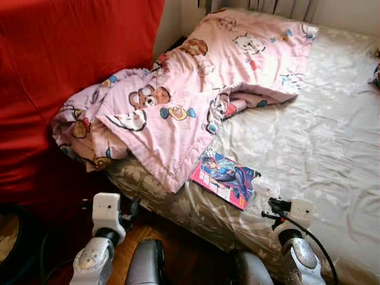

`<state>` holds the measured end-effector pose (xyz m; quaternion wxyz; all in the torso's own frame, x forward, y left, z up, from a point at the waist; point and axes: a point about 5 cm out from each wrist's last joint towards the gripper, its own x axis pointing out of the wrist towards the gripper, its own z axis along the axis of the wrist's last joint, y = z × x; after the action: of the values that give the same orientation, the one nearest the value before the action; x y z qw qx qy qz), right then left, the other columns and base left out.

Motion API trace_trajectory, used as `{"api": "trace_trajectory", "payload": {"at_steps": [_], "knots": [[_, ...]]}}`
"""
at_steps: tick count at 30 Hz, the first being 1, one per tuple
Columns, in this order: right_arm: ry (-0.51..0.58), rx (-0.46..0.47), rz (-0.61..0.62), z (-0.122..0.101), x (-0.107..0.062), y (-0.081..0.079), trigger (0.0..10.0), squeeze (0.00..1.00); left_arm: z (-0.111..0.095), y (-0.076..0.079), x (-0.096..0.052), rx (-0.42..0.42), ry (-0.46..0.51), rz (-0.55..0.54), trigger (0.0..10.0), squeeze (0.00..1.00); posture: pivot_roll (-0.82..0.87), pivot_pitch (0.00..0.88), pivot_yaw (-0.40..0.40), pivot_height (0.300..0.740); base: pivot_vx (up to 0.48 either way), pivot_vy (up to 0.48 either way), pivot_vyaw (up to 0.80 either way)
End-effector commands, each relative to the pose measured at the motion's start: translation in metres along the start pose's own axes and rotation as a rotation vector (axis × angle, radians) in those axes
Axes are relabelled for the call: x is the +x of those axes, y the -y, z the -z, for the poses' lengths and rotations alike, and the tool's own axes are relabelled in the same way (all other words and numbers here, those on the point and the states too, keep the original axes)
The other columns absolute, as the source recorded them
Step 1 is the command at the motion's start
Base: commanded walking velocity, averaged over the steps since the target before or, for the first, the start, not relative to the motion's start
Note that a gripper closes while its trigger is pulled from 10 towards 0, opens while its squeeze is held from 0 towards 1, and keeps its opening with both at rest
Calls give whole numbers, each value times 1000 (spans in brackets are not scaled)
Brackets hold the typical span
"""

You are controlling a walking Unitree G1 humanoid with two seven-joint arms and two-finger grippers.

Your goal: Clean up the room

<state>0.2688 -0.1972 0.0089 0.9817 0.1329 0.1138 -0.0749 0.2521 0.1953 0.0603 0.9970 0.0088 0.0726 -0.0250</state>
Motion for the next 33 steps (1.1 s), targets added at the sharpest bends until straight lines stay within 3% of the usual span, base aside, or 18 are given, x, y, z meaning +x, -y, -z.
{"api": "trace_trajectory", "payload": {"at_steps": [1, 4, 9, 13, 15, 19, 21, 29, 33], "knots": [[-28, -40, 39, 5, -1, 6, 10000, 0, 8, -1, -1, 12, -25, -7, 10000, 0, 65, 62, -6, 627, 0, 0, 0], [-35, -145, 0, 5, 0, 2, 10000, 0, 9, -4, 2, -5, -25, -24, 10000, 0, 65, 56, -6, 642, 0, 0, 0], [-88, -111, 29, 11, 0, 8, 10000, 0, 18, -12, 4, -21, -54, -58, 10000, 0, 66, 59, -13, 668, 0, 0, 0], [-157, -75, 93, 26, -8, 21, 10000, 0, 37, -16, 2, -42, -117, -86, 10000, 0, 74, 52, -10, 692, 0, 0, 0], [-240, -75, 114, 43, -16, 25, 10000, 0, 54, -21, -2, -65, -189, -104, 10000, 0, 70, 47, -5, 712, 0, 0, 0], [-294, -70, 134, 53, -22, 27, 10000, 0, 69, -26, -6, -83, -264, -114, 10000, 0, 68, 45, 0, 728, 0, 0, 0], [-363, -56, 157, 65, -30, 30, 10000, 0, 89, -29, -12, -85, -366, -111, 10000, 0, 70, 41, 2, 740, 0, 0, 0], [-526, -95, 145, 90, -48, 33, 10000, 0, 122, -21, -29, -68, -563, -106, 10000, 0, 47, 35, 4, 740, 0, 0, 0], [-570, -87, 172, 97, -56, 36, 10000, 0, 127, -17, -31, -81, -591, -110, 10000, 0, 55, 37, -1, 740, 0, 0, 0]]}}
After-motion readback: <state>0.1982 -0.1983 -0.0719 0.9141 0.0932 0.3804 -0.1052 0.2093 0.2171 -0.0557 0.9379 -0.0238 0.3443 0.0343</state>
